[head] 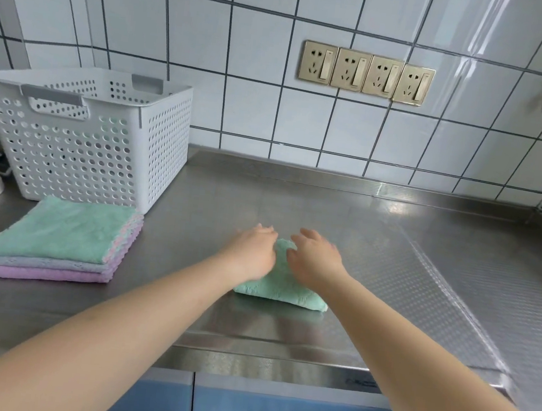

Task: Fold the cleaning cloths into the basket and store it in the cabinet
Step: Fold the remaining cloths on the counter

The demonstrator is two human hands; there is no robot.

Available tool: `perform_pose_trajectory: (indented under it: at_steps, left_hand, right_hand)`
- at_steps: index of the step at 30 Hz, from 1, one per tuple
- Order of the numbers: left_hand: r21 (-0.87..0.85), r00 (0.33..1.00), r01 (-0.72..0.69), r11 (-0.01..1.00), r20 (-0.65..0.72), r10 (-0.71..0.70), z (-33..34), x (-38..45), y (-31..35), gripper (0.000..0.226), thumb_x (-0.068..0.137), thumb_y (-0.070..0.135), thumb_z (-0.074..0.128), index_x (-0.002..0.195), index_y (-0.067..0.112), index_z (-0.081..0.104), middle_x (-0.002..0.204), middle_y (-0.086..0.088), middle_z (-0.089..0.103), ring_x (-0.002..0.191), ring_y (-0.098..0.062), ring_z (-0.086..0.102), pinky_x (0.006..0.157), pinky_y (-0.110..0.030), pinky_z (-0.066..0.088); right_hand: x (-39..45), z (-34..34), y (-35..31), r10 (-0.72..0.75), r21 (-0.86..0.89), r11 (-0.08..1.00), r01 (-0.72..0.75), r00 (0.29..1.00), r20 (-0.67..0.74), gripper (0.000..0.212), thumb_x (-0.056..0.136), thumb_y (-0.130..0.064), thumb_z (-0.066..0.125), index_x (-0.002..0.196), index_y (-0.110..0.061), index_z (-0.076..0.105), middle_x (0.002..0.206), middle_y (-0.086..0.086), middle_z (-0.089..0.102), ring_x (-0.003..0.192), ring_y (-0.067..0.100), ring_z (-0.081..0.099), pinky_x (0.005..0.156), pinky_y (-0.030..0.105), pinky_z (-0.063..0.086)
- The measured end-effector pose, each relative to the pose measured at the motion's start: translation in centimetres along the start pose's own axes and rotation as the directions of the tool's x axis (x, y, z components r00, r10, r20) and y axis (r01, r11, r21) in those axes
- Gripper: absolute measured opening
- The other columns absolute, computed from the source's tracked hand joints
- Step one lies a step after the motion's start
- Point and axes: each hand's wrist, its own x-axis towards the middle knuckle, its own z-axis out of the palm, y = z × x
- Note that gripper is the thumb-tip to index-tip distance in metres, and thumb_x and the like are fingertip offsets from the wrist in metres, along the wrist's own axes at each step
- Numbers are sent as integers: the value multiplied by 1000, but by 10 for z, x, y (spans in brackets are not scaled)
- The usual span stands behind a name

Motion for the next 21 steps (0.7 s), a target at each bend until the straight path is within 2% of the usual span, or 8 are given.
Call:
perform_pose_trajectory:
  at_steps: [4, 10, 18, 21]
  left_hand:
    - [89, 993, 40, 995, 105, -49, 21, -1, 2, 50, 100, 21, 26, 149, 15, 20, 159, 0, 13, 146, -20, 11, 118, -46, 9]
    - [79, 992, 79, 994, 94, -86, 28, -10, -12, 55, 101, 38, 21, 151, 17, 10, 160, 3, 2, 147, -14, 0, 118, -46, 1]
    - [95, 992, 81, 992, 92, -89, 26, -11, -11, 57, 101, 40, 20, 151, 17, 9, 160, 2, 1, 147, -14, 0, 118, -46, -1]
    - [85, 991, 112, 990, 66, -118, 21, -14, -15, 61, 99, 49, 23, 151, 21, 12, 160, -5, 2, 147, -21, 0, 118, -45, 0]
  right_hand:
    - [0, 29, -6, 2, 10, 1000, -3, 995, 96, 39, 96, -23, 29, 133, -19, 42, 153, 2, 26, 143, 19, 18, 113, 55, 13]
    - [-11, 38, 10, 25, -1, 1000, -25, 997, 74, 52, 100, -43, 19, 148, -23, 20, 159, -3, 10, 146, 15, 4, 114, 56, 7]
    - [-14, 33, 16, 75, -8, 997, -74, 991, 113, 57, 98, -50, 19, 149, -24, 17, 159, -2, 7, 146, 16, 2, 114, 57, 6]
    - [-14, 19, 13, 122, -29, 992, -119, 981, 151, 64, 94, -59, 23, 149, -27, 16, 158, 3, 11, 146, 21, 6, 114, 57, 5]
